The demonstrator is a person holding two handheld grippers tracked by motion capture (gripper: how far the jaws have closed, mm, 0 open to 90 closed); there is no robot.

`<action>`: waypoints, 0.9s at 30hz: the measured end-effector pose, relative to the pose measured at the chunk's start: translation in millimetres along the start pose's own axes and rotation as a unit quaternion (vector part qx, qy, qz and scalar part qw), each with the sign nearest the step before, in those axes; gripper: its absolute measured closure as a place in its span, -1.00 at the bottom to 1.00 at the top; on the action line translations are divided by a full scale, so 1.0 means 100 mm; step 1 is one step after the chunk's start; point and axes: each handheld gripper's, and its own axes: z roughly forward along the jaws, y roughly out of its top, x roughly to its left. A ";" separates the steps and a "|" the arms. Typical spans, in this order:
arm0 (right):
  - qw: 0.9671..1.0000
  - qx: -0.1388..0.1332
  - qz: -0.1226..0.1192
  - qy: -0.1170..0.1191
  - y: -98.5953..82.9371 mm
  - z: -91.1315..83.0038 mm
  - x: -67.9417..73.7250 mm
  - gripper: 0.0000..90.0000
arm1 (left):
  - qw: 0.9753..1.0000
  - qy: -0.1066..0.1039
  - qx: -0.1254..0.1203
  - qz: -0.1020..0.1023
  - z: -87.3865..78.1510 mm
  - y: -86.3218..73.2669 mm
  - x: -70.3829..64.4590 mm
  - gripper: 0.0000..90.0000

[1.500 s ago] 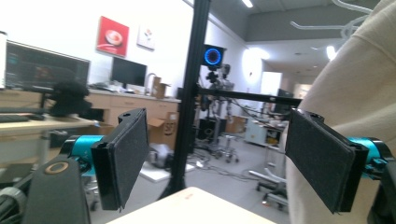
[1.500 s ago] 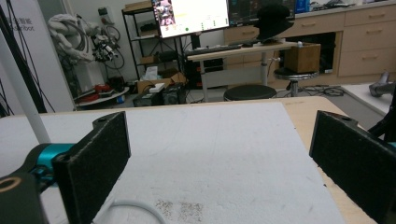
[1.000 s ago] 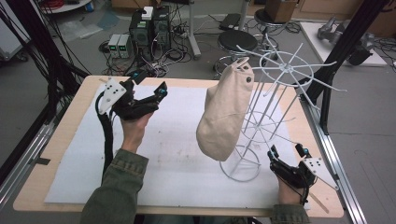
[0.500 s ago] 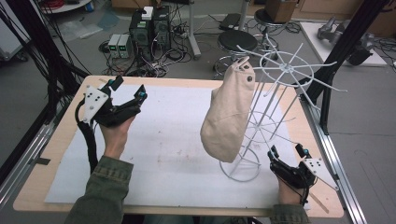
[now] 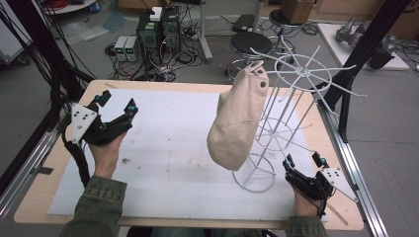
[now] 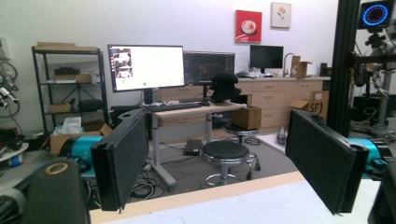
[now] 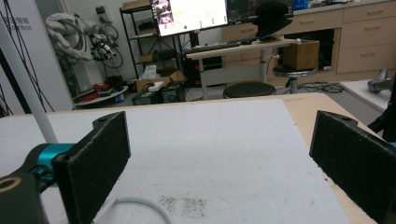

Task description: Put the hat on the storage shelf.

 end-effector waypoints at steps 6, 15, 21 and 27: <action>1.000 0.000 0.000 -0.001 0.00 0.00 0.00 -0.90 | 1.000 0.016 0.007 0.000 -0.09 -0.07 0.09 -0.53; 1.000 0.002 -0.005 -0.001 0.00 0.00 0.00 -0.90 | 0.999 0.038 0.013 -0.002 -0.25 -0.14 0.25 -0.53; 1.000 0.002 -0.003 -0.002 0.00 0.00 0.00 -0.90 | 0.998 0.053 0.019 -0.004 -0.36 -0.19 0.34 -0.53; 1.000 0.004 -0.001 -0.003 0.00 0.00 0.01 -0.90 | 0.997 0.065 0.029 -0.014 -0.50 -0.35 0.43 -0.53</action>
